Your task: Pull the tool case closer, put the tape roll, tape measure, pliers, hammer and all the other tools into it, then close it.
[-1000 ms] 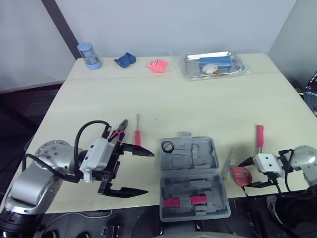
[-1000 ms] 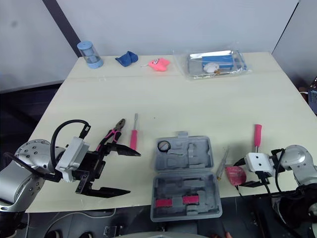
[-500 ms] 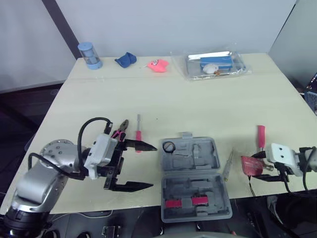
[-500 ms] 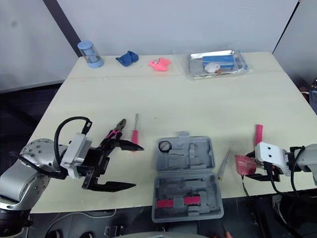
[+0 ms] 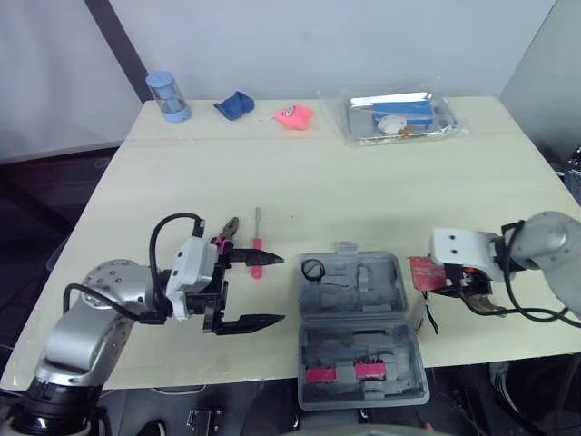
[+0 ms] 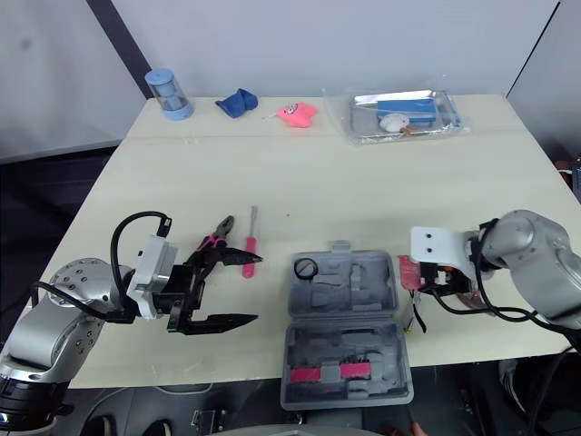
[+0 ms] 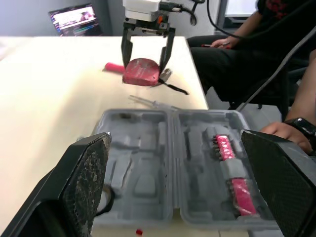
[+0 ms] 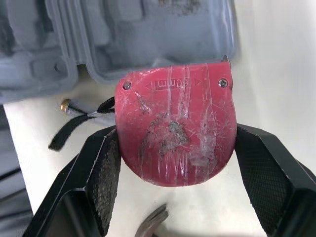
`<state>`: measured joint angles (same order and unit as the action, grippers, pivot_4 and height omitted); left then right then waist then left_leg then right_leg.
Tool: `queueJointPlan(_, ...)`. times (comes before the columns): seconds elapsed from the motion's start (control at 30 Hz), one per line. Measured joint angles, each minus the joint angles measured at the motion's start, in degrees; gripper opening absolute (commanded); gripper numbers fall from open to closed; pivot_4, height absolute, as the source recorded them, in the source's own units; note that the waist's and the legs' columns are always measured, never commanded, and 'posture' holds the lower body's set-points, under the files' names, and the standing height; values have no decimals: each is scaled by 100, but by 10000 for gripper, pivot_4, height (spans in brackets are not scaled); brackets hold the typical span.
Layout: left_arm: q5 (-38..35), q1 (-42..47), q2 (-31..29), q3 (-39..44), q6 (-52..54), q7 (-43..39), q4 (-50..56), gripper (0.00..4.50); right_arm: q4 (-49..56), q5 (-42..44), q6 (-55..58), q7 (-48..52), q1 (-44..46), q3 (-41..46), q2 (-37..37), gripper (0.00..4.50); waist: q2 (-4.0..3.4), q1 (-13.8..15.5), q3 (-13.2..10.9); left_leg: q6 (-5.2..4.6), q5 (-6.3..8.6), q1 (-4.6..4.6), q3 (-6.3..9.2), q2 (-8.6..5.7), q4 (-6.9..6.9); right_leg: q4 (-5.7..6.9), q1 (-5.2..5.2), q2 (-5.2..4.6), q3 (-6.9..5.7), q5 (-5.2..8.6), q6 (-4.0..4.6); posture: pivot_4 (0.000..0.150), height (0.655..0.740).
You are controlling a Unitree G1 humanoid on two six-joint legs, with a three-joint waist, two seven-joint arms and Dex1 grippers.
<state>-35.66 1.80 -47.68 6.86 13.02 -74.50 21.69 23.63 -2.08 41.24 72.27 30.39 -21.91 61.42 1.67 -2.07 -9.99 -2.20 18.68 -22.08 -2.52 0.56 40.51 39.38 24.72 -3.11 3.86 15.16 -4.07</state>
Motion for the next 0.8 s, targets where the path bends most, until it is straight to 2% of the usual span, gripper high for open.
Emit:
queueJointPlan(0.13, 77, -18, 93, 7, -76, 113, -72, 45000, -97, -529, 933, 177, 1128, -1084, -449, 29221, -2, -10, -1, -2, 1, -8, 13, -7, 0, -12, 0, -8, -20, -1, 1, 1500, 7400)
queueJointPlan(0.33, 184, -65, 168, -6, -150, 188, -202, 45000, -593, -1135, 1564, 283, 1968, -2248, -1037, 29221, -8, -1, 2, 2, -1, -58, 75, -7, 0, -50, 8, -12, -106, -5, 7, 1500, 7400)
queueJointPlan(0.53, 215, -130, 179, -6, -210, 211, -216, 45000, -1003, -1392, 1539, 191, 2044, -2650, -1447, 29221, -10, -6, 2, 3, -2, -72, 101, -24, 0, -55, 11, -83, -237, -8, 14, 1500, 7400)
queueJointPlan(0.8, 238, -273, 177, -5, -225, 209, -215, 45000, -1063, -1500, 1564, 96, 2032, -2769, -1660, 29221, -13, 6, 1, 5, -3, -73, 123, -32, 1, -56, 2, -90, -309, -13, 21, 1500, 7400)
